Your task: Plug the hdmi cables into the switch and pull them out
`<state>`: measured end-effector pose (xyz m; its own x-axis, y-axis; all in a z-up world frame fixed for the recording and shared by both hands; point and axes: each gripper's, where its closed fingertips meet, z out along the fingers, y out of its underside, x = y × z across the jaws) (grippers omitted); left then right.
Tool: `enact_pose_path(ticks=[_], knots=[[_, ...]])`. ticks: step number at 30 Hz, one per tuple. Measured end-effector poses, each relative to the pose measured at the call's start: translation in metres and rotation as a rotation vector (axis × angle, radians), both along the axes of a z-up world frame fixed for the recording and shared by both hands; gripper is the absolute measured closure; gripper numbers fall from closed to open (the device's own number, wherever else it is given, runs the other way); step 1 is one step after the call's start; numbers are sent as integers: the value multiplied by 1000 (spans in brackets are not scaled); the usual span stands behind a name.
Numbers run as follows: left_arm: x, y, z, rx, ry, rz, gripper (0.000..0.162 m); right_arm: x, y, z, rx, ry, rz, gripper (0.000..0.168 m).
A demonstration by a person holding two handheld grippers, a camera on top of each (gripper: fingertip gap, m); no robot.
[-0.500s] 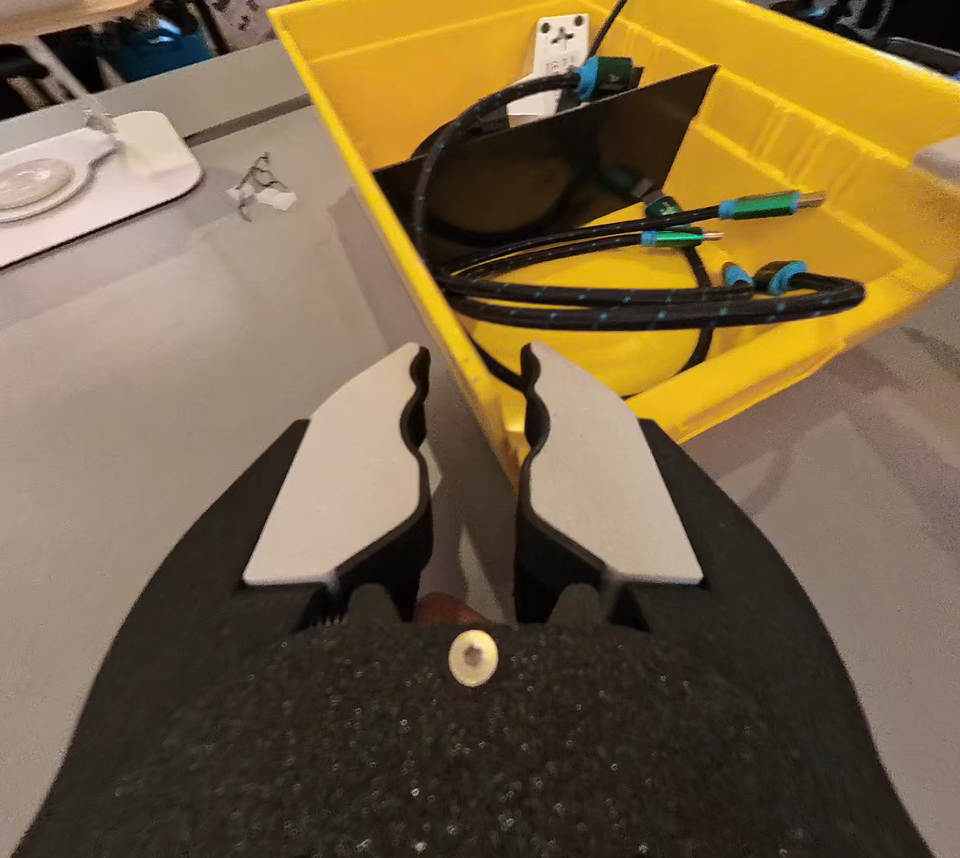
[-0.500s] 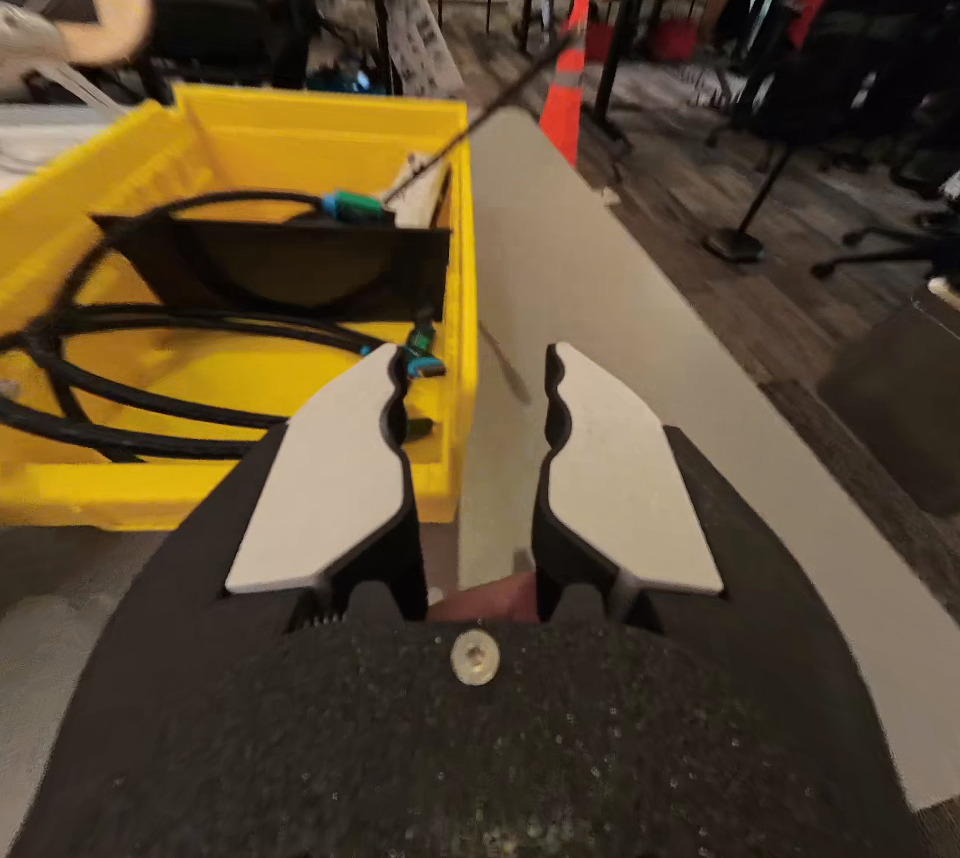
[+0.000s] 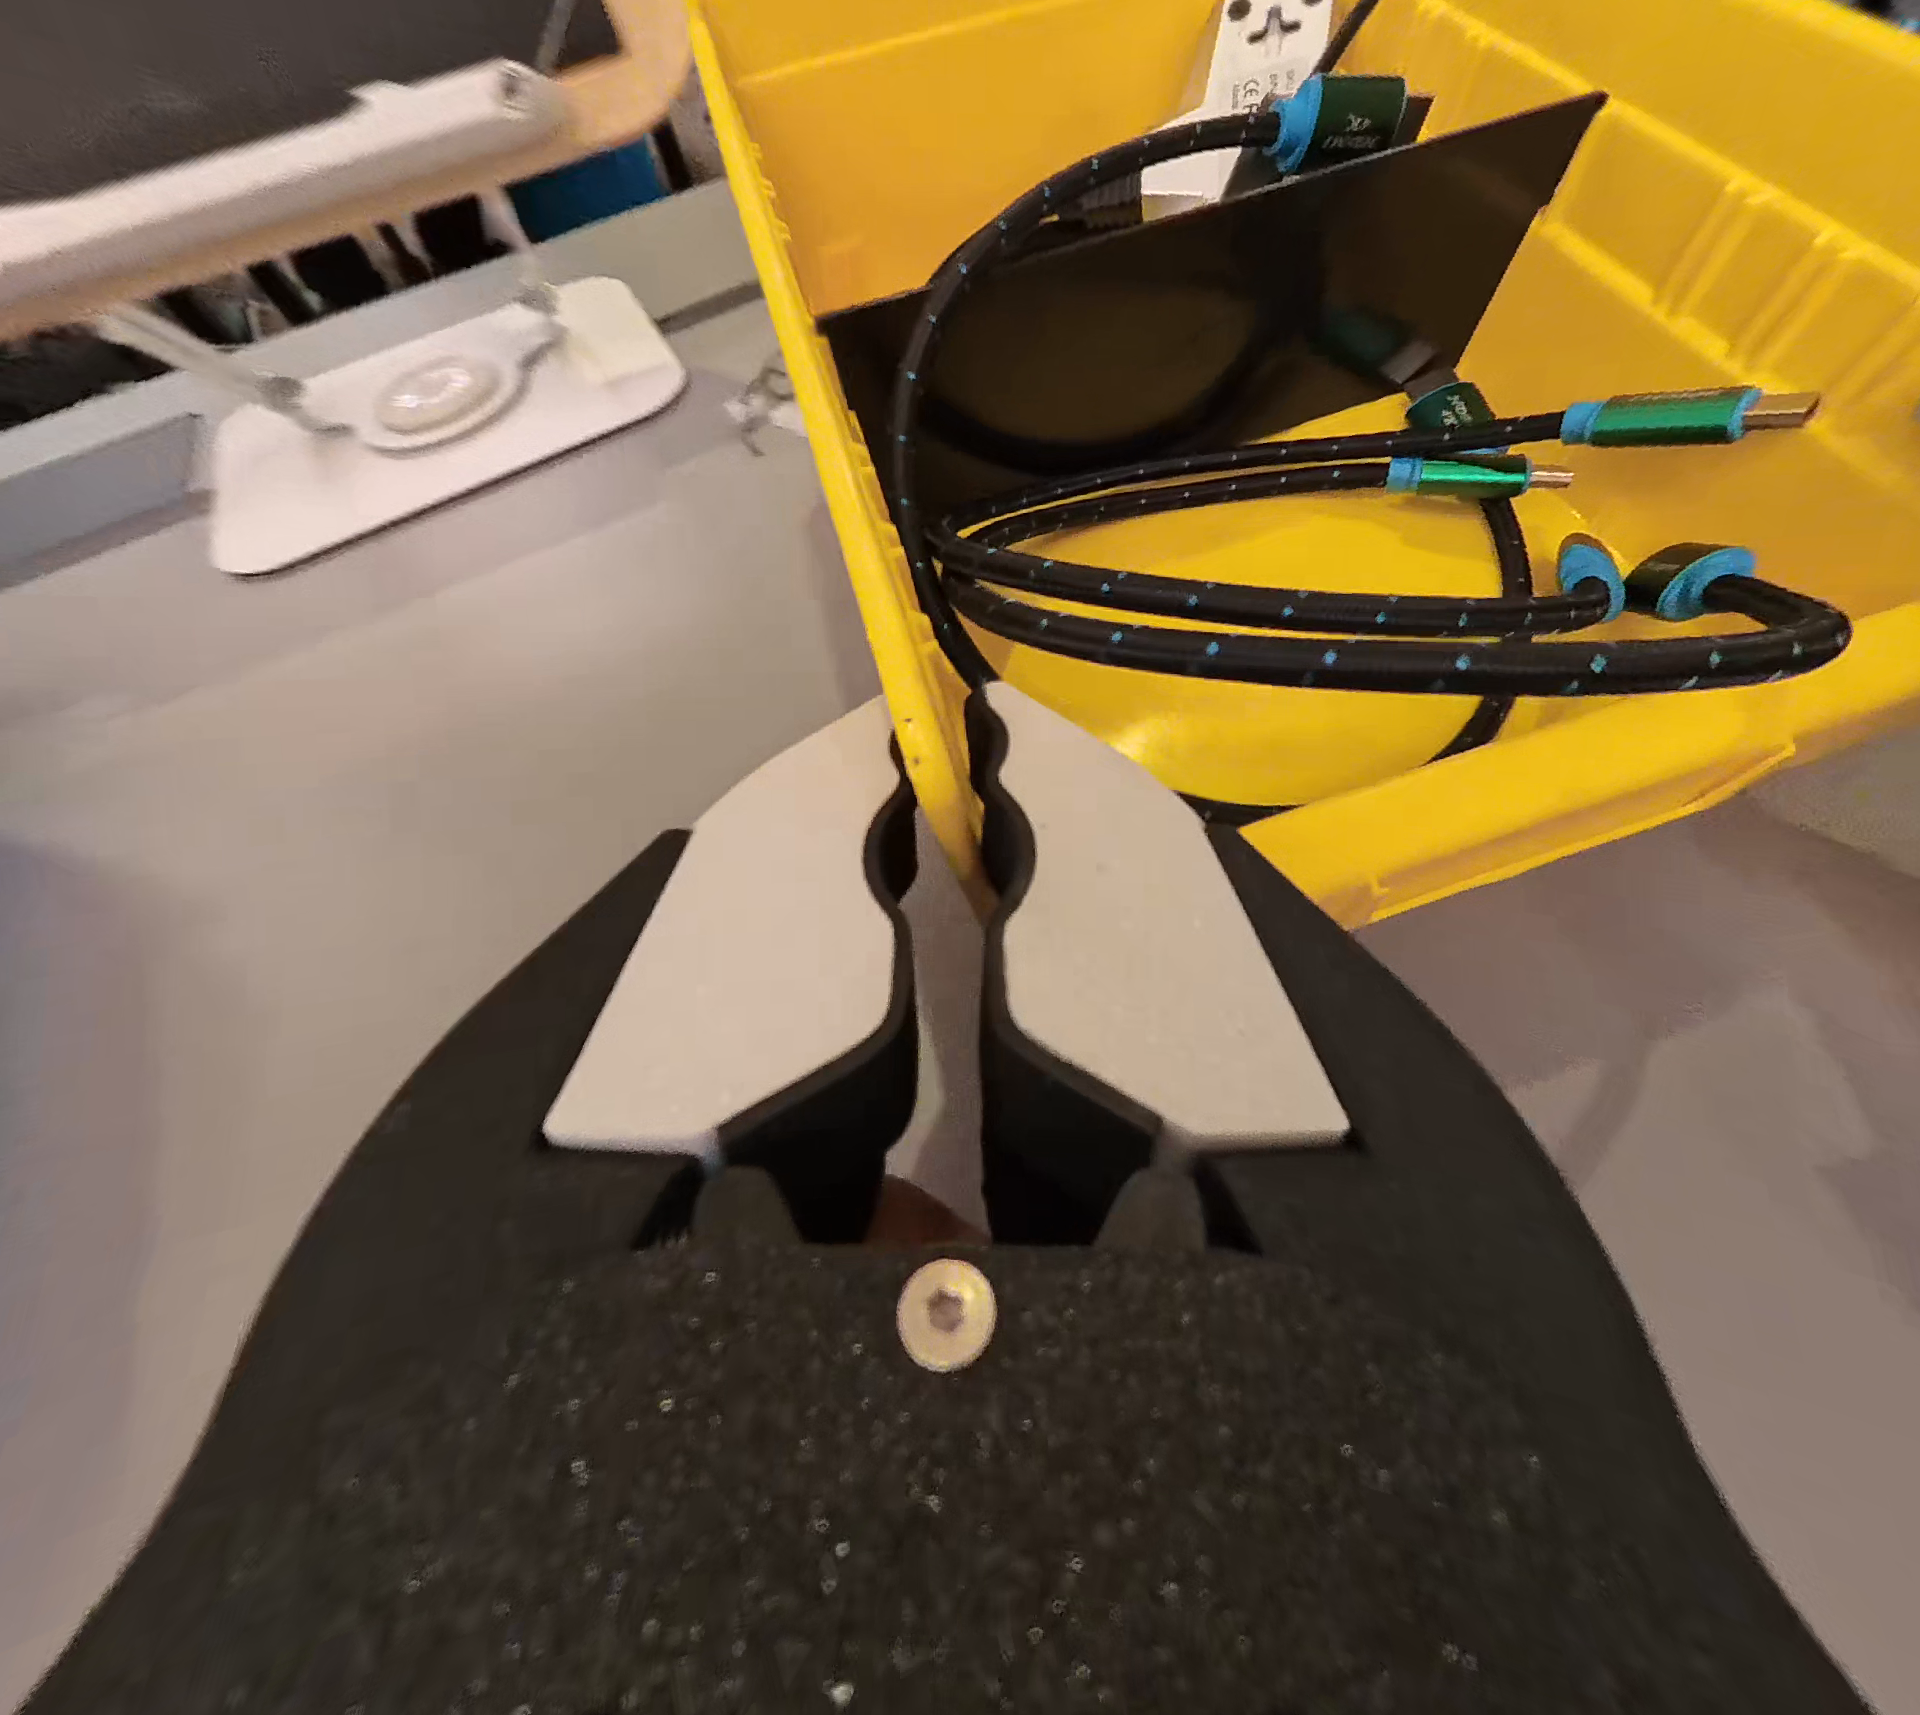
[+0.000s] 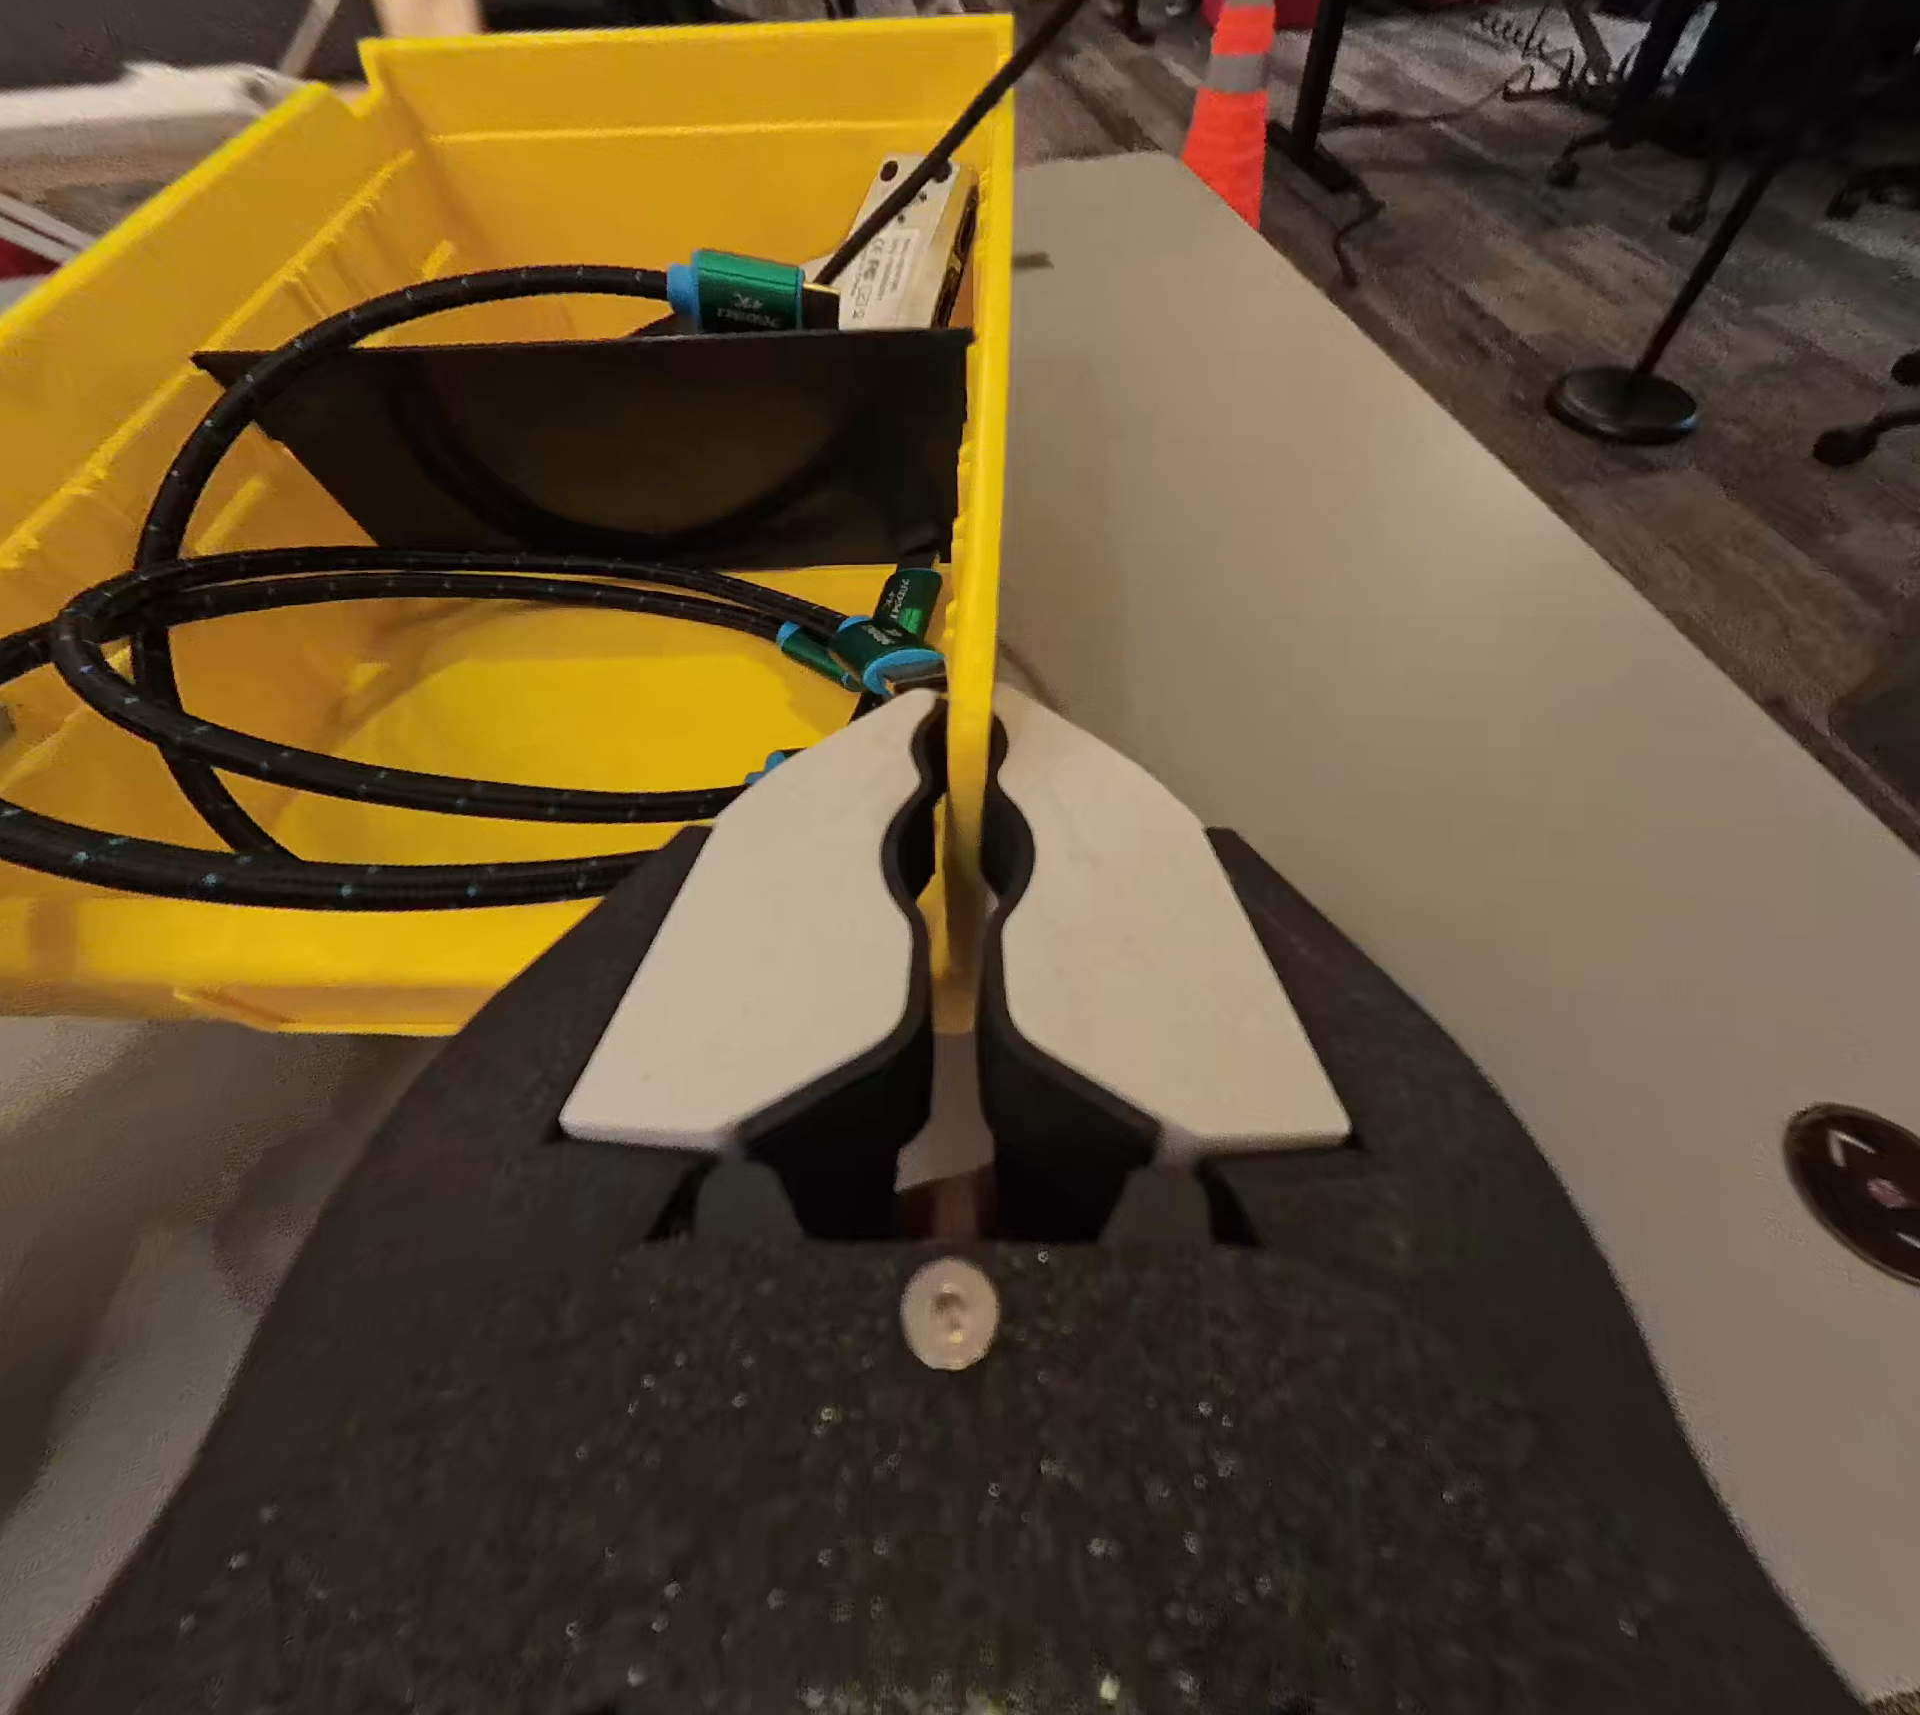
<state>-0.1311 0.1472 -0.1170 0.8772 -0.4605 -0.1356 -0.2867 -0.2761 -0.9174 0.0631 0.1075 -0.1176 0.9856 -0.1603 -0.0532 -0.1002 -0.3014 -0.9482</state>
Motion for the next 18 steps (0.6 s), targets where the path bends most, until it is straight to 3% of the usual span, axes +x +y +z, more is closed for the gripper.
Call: enact_pose_path(ticks=[6,13,18], knots=[[-97,-4,10,18,-8,103,155,-92,14,21,46,-40,125,166],[-193,-4,-18,-62,47,232,155,-190,38,-16,-50,-36,257,166],[-207,-7,-29,-99,14,218,151,-208,38,-27,-36,-164,336,162]])
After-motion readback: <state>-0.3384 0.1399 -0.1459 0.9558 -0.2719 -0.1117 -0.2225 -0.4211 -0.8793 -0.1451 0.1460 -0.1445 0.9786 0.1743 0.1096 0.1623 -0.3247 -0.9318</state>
